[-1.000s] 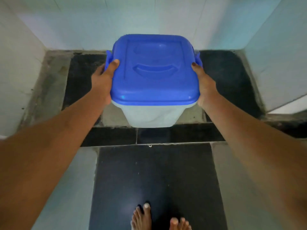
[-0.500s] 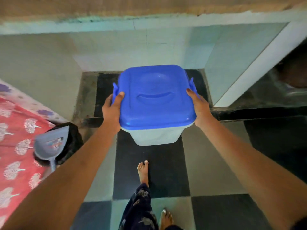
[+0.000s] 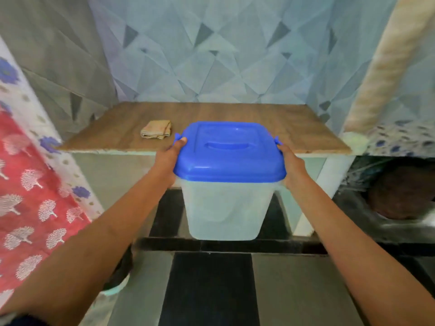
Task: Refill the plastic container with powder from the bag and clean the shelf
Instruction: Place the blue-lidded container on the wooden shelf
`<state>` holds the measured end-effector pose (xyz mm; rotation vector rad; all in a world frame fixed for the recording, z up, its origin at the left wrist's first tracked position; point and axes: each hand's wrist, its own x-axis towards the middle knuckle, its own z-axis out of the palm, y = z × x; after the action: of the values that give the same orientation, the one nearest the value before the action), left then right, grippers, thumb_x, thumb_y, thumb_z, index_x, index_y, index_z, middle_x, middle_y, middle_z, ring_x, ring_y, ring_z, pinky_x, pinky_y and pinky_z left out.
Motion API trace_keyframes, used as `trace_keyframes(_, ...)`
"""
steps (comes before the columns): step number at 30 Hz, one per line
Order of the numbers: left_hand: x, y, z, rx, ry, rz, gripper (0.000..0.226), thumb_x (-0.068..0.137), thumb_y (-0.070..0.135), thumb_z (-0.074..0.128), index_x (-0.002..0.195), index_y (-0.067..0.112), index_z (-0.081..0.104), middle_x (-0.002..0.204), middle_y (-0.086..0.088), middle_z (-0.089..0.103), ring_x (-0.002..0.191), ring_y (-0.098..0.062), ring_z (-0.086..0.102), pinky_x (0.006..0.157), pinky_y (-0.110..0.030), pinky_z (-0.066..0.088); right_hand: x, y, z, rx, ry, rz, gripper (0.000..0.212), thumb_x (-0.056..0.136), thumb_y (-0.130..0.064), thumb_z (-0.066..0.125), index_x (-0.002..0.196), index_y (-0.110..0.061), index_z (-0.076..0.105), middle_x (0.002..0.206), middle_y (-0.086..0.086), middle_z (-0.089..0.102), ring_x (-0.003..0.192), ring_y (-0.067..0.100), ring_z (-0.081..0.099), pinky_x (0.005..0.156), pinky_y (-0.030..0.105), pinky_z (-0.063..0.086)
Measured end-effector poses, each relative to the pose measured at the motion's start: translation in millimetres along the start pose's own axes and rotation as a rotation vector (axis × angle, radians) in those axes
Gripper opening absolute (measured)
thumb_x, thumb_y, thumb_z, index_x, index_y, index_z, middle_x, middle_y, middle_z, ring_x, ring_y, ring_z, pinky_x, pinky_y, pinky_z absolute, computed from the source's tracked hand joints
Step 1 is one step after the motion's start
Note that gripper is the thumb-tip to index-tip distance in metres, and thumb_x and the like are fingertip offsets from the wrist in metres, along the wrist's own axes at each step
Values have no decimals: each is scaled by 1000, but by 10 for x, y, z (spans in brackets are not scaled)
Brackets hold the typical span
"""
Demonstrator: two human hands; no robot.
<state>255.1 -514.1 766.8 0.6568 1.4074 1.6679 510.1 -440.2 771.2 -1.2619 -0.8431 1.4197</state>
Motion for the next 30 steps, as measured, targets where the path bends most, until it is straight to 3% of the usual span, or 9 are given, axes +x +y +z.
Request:
trace_keyframes(3, 32, 361, 162, -27, -41, 69, 22, 87, 24, 63, 107, 16, 64, 103, -2, 67, 72, -6, 67, 58, -18, 54, 24, -302, 63, 49, -85, -133, 25, 86, -26, 58, 109, -22, 67, 100, -5, 65, 95, 14, 58, 54, 16, 45)
trace_keyframes(5, 123, 509, 242, -43, -23, 103, 35, 84, 25, 67, 116, 12, 63, 108, -3, 67, 80, -10, 65, 65, -21, 54, 60, -465, 99, 43, -132, -140, 22, 89, -29, 53, 107, -25, 65, 91, -9, 68, 90, 13, 60, 57, 19, 46)
trace_keyframes(8, 282, 663, 401, -73, -63, 85, 37, 81, 28, 69, 115, 16, 65, 108, -4, 69, 89, -18, 65, 83, -32, 53, 167, -683, 147, 50, -157, -158, 18, 94, -30, 47, 84, -27, 61, 53, -19, 66, 67, 6, 59, 40, 9, 43)
trace_keyframes(13, 742, 803, 714, -36, -111, 76, 21, 78, 34, 70, 92, 19, 67, 101, -6, 69, 85, -22, 65, 92, -38, 51, 512, -1019, 215, -25, -123, -253, 35, 99, -20, 40, 65, -19, 48, 30, -15, 52, 29, -1, 49, 29, 5, 32)
trace_keyframes(15, 1017, 817, 831, -15, -114, 83, 32, 73, 38, 71, 97, 17, 66, 107, -8, 69, 91, -25, 65, 96, -42, 50, 768, -1062, 251, -2, -128, -249, 35, 98, -23, 43, 64, -20, 50, 33, -14, 54, 29, -3, 49, 34, 8, 35)
trace_keyframes(21, 2020, 740, 1215, -29, -116, 109, 42, 75, 37, 71, 109, 13, 64, 110, -10, 69, 94, -26, 65, 95, -42, 51, 1765, -1184, 471, 54, -76, -176, 26, 95, -30, 48, 76, -21, 63, 51, -12, 68, 67, 13, 55, 62, 23, 41)
trace_keyframes(25, 2761, 713, 1448, -22, -120, 61, 46, 66, 44, 74, 101, 15, 68, 103, -8, 72, 91, -25, 69, 90, -42, 54, 2368, -1315, 751, 14, -53, -166, 25, 95, -33, 47, 110, -22, 63, 99, 2, 64, 72, 14, 55, 72, 27, 45)
trace_keyframes(27, 3078, 733, 1602, -50, -107, 65, 29, 74, 37, 73, 91, 15, 68, 94, -6, 72, 82, -23, 68, 85, -38, 55, 2664, -1389, 882, 8, 8, -161, 17, 90, -33, 54, 99, -23, 63, 101, 5, 64, 78, 19, 57, 71, 28, 45)
trace_keyframes(30, 3523, 764, 1838, -57, -88, 56, 34, 77, 32, 72, 102, 9, 66, 94, -8, 70, 83, -25, 66, 80, -36, 55, 3082, -1480, 1019, -9, 84, -152, 18, 87, -32, 58, 96, -17, 62, 101, 6, 61, 88, 21, 56, 70, 29, 46)
